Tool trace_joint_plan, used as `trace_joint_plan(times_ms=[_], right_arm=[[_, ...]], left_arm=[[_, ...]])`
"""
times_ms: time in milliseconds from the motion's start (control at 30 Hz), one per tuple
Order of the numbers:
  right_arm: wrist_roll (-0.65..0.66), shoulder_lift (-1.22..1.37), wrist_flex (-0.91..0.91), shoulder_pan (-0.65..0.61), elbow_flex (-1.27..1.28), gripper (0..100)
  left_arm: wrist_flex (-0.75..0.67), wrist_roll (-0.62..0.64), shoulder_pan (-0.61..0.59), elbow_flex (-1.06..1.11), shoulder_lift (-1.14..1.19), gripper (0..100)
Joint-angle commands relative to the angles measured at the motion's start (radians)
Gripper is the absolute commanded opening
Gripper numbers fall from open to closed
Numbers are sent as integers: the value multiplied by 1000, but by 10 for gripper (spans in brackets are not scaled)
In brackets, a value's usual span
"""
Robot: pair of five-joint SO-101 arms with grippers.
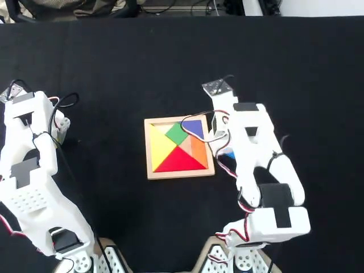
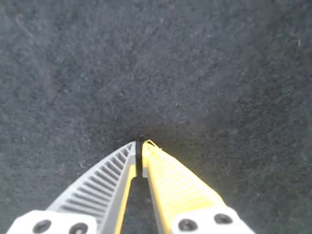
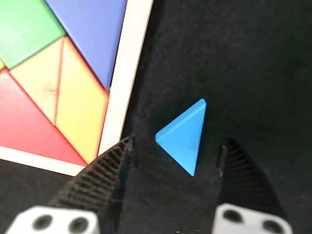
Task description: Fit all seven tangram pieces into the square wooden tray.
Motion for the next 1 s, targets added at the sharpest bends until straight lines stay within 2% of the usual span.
trace_joint_plan(times_ms=[0,267,433,800,967], right_arm=[[32,1,2,20,-44,262],[46,8,-68,20,-4,260],[91,8,-72,18,21,180],[103,8,-144,20,87,169],[172,8,-153,20,96,54]], left_arm=[[-32,-11,24,-10,-34,30],[-32,-11,24,-10,-34,30],[-31,-11,24,-8,-34,30],[-31,-11,24,-8,-34,30],[-31,-11,24,-8,-34,30]])
